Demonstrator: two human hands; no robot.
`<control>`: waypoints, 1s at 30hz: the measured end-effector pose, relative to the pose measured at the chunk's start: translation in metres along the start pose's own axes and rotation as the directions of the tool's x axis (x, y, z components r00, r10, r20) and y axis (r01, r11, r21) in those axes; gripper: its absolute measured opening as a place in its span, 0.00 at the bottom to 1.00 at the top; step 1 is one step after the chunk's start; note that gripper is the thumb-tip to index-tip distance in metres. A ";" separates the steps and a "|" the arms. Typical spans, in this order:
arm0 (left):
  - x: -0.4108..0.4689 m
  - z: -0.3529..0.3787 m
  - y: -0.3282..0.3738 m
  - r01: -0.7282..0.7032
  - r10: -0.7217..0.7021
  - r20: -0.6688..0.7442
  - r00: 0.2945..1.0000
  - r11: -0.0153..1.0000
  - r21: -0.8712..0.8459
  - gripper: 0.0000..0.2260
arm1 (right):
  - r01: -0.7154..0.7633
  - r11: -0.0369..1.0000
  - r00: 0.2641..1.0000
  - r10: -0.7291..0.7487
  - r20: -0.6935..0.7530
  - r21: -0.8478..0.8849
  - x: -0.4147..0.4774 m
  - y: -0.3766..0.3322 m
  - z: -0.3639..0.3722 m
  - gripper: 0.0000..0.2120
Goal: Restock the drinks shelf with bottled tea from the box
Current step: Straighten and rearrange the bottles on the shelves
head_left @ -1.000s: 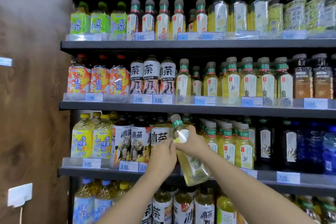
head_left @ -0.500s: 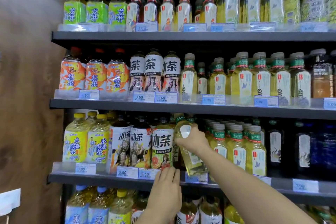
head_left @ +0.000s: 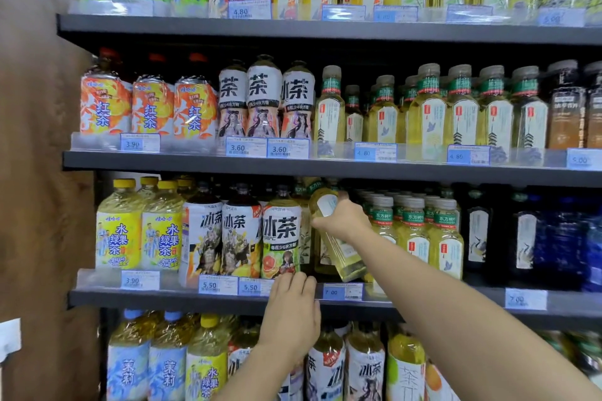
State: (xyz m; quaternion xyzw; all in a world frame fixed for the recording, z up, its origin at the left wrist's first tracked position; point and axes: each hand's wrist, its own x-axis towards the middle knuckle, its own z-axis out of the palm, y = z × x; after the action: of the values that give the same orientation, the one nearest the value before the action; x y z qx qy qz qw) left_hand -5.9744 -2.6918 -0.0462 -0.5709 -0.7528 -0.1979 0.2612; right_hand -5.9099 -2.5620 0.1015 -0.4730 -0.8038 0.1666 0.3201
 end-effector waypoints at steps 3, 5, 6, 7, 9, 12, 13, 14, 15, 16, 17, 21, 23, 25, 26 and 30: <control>-0.001 0.001 0.001 -0.006 0.006 -0.014 1.000 1.000 0.003 0.18 | 0.003 1.000 0.999 -0.004 -0.047 -0.022 0.001 0.003 0.009 0.35; -0.001 0.002 0.001 -0.011 0.011 -0.030 0.999 1.000 0.005 0.19 | -0.001 1.000 0.996 0.001 -0.084 -0.005 0.001 0.001 0.019 0.37; -0.001 0.003 0.001 -0.014 0.014 -0.033 0.999 1.000 0.000 0.19 | -0.002 1.000 0.995 0.003 -0.104 0.013 0.001 0.000 0.024 0.39; -0.002 0.004 0.001 -0.017 0.017 -0.036 0.999 1.000 -0.008 0.18 | 0.002 1.000 0.992 0.002 -0.126 0.030 0.000 -0.001 0.030 0.41; -0.002 0.007 0.000 -0.024 0.023 -0.055 0.998 1.000 -0.020 0.18 | 0.017 0.998 0.986 -0.007 -0.169 0.058 0.000 -0.001 0.041 0.43; -0.002 0.012 -0.001 -0.044 0.042 -0.101 0.994 0.999 -0.022 0.16 | 0.033 0.995 0.978 -0.013 -0.206 0.092 0.000 0.001 0.051 0.42; -0.002 0.013 -0.002 -0.047 0.045 -0.117 0.992 0.999 -0.020 0.15 | 0.036 0.995 0.977 -0.015 -0.211 0.096 0.001 0.002 0.052 0.42; -0.001 0.014 -0.002 -0.048 0.045 -0.127 0.991 0.999 -0.021 0.15 | 0.038 0.994 0.977 -0.016 -0.212 0.099 0.001 0.002 0.053 0.42; -0.001 0.015 -0.002 -0.046 0.043 -0.133 0.990 0.999 -0.020 0.14 | 0.040 0.994 0.977 -0.018 -0.215 0.101 0.001 0.003 0.053 0.42; -0.001 0.016 -0.002 -0.044 0.041 -0.139 0.989 0.999 -0.015 0.14 | 0.043 0.994 0.976 -0.019 -0.219 0.103 0.001 0.004 0.054 0.42; -0.001 0.017 -0.002 -0.043 0.041 -0.145 0.989 0.999 -0.012 0.14 | 0.049 0.993 0.973 -0.023 -0.228 0.108 0.000 0.004 0.055 0.42; 0.000 0.020 -0.003 -0.059 0.058 -0.133 0.989 0.998 0.002 0.15 | 0.072 0.988 0.961 -0.033 -0.273 0.135 -0.002 0.007 0.063 0.43; 0.001 0.020 -0.003 -0.059 0.060 -0.142 0.988 0.998 0.008 0.15 | 0.080 0.986 0.957 -0.034 -0.288 0.149 -0.001 0.008 0.065 0.43; 0.001 0.021 -0.003 -0.049 0.050 -0.146 0.988 0.999 0.004 0.15 | 0.091 0.984 0.954 -0.042 -0.298 0.154 0.000 0.010 0.068 0.43; 0.001 0.021 -0.003 -0.046 0.045 -0.145 0.988 0.999 0.003 0.15 | 0.096 0.983 0.951 -0.045 -0.305 0.155 -0.001 0.010 0.069 0.42; 0.002 0.023 -0.003 -0.042 0.042 -0.140 0.989 0.999 0.001 0.14 | 0.109 0.981 0.943 -0.051 -0.330 0.160 0.000 0.013 0.074 0.42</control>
State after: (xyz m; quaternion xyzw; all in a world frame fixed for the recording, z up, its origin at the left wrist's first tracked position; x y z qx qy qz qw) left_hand -5.9815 -2.6769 -0.0630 -0.5716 -0.7202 -0.2328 0.3169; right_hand -5.9517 -2.5529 0.0395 -0.4305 -0.7410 0.1435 0.4949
